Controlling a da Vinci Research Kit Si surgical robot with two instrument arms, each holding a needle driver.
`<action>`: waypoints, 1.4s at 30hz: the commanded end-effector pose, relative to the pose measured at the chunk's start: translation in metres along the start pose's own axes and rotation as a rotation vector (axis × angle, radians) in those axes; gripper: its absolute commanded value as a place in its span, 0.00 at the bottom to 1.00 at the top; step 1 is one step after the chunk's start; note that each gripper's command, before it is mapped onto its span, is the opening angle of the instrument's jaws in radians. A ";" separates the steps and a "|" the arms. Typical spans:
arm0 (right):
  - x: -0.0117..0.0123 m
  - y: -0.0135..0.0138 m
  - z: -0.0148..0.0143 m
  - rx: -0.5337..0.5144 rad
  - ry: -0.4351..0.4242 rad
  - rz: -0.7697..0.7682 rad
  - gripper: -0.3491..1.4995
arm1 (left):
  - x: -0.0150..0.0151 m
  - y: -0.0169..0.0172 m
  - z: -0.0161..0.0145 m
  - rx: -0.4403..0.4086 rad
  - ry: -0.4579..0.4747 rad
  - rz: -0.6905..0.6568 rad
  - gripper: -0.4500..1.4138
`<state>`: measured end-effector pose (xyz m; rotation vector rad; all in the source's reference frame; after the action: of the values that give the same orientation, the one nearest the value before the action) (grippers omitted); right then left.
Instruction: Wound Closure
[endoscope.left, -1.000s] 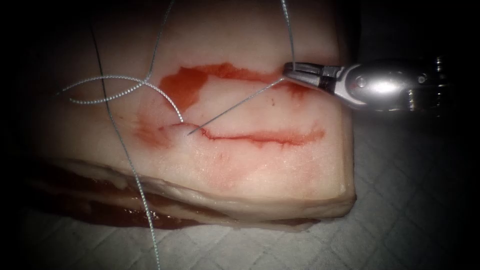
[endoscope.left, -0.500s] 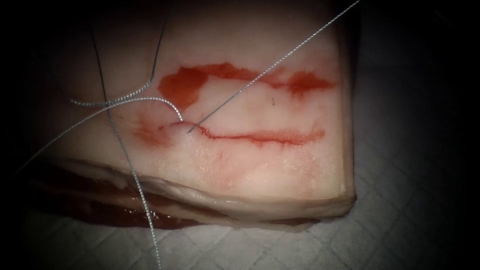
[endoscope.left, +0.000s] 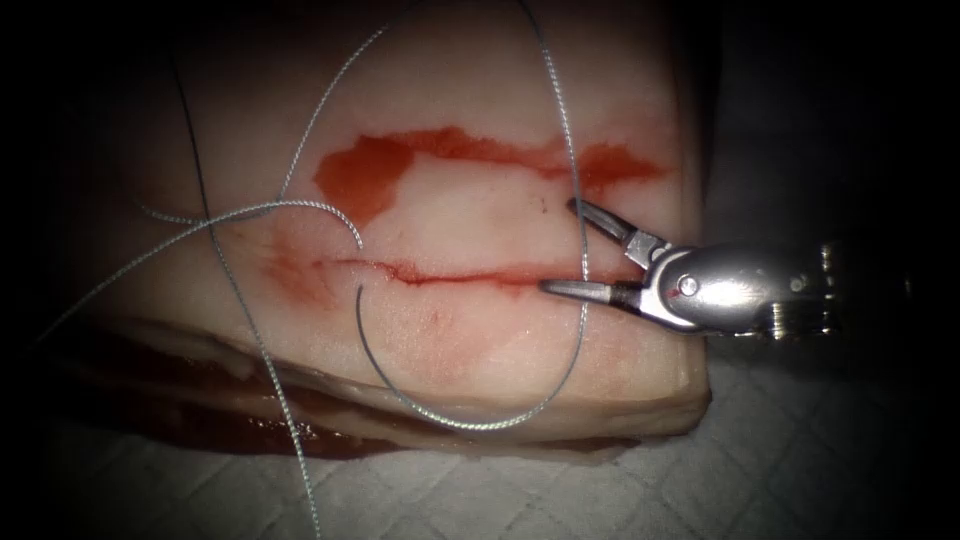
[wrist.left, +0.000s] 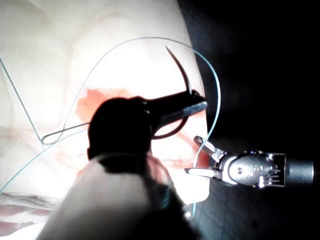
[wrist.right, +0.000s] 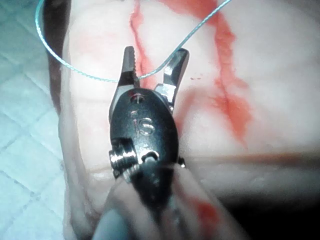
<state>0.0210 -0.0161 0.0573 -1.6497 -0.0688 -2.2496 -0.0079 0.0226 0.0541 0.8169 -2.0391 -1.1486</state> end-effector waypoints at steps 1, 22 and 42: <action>-0.0002 0.0010 0.0018 -0.010 -0.007 0.010 0.45 | 0.0004 0.0006 0.0003 0.001 0.000 0.001 0.00; -0.0159 -0.0001 -0.0098 -0.117 -0.315 0.307 0.95 | 0.0005 0.0005 0.0004 0.001 -0.001 0.001 0.00; -0.0179 -0.0017 -0.0049 0.025 -0.389 0.185 0.61 | 0.0006 0.0005 0.0005 0.002 -0.001 0.002 0.00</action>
<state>0.0212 -0.0117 0.0392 -1.9850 -0.0848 -1.8015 -0.0081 0.0224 0.0540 0.8154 -2.0401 -1.1486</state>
